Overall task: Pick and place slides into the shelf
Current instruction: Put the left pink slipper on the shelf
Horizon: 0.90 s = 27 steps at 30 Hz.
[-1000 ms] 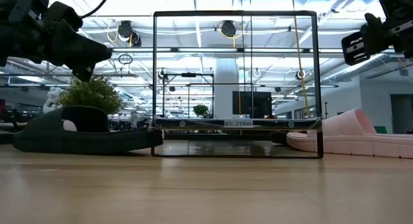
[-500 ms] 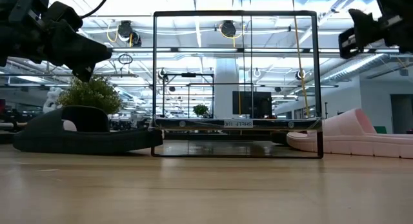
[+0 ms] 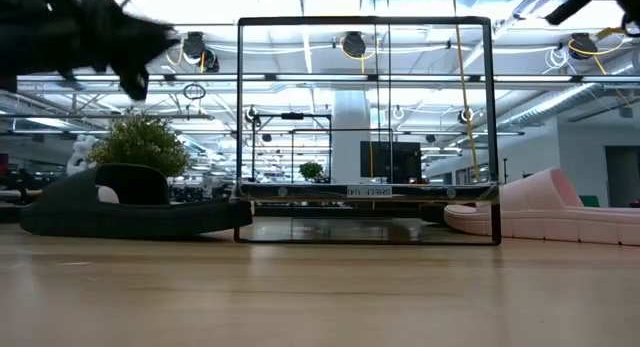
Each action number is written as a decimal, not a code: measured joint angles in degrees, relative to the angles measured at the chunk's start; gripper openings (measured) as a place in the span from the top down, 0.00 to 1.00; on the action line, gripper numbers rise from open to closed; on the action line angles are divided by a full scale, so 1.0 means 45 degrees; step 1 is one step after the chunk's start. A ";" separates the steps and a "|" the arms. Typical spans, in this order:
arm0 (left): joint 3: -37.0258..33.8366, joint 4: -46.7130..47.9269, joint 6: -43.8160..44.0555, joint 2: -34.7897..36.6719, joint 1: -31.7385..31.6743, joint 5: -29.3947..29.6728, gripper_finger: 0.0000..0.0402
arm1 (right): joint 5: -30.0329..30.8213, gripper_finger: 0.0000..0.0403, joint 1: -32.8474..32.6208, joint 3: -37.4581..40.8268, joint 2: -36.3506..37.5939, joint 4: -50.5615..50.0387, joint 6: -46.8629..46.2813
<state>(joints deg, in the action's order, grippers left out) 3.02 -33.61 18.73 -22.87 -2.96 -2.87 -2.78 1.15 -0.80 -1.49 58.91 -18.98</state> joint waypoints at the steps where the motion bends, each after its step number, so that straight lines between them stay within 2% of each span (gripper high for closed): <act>1: -0.0004 -0.0794 0.0197 0.0000 0.0001 0.0000 0.79 | -0.0004 0.60 0.0000 0.0000 -0.0038 0.0486 0.0033; 6: -0.0004 -0.4725 0.1602 0.0005 0.0001 -0.0001 0.79 | -0.0041 0.60 0.0000 0.0000 -0.0238 0.1625 0.0704; 10: -0.0004 -0.6786 0.2202 0.0003 0.0001 -0.0353 0.79 | 0.0029 0.60 0.0000 -0.0006 -0.0464 0.1766 0.0882; 15: 0.0024 -0.7636 0.2165 0.0005 0.0004 -0.0061 0.79 | 0.0640 0.60 0.0000 -0.0779 -0.1132 0.1624 0.1172; 19: 0.0843 -0.7428 0.1879 -0.0005 -0.0004 0.0199 0.79 | 0.0614 0.60 -0.0004 -0.2626 -0.2376 0.0767 0.2092; 21: 0.1625 -0.6989 0.1243 0.0000 -0.0004 -0.0071 0.79 | 0.0452 0.60 0.0000 -0.3786 -0.3318 0.0043 0.2672; 23: 0.2708 -0.5575 0.0605 0.0009 -0.0004 -0.0482 0.80 | -0.0233 0.60 0.0000 -0.4994 -0.4316 -0.0663 0.3197; 25: 0.4080 -0.2845 0.0166 0.0019 0.0001 -0.0667 0.81 | -0.1203 0.60 0.0000 -0.6365 -0.5274 -0.1409 0.3616; 27: 0.5809 0.1467 -0.0187 0.0008 0.0001 -0.0357 0.82 | -0.2114 0.60 -0.0005 -0.7743 -0.6202 -0.2415 0.3953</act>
<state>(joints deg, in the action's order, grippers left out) 29.17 -27.01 17.89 -22.84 -2.96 -4.48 -12.29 1.13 -35.64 -29.40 48.04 -1.19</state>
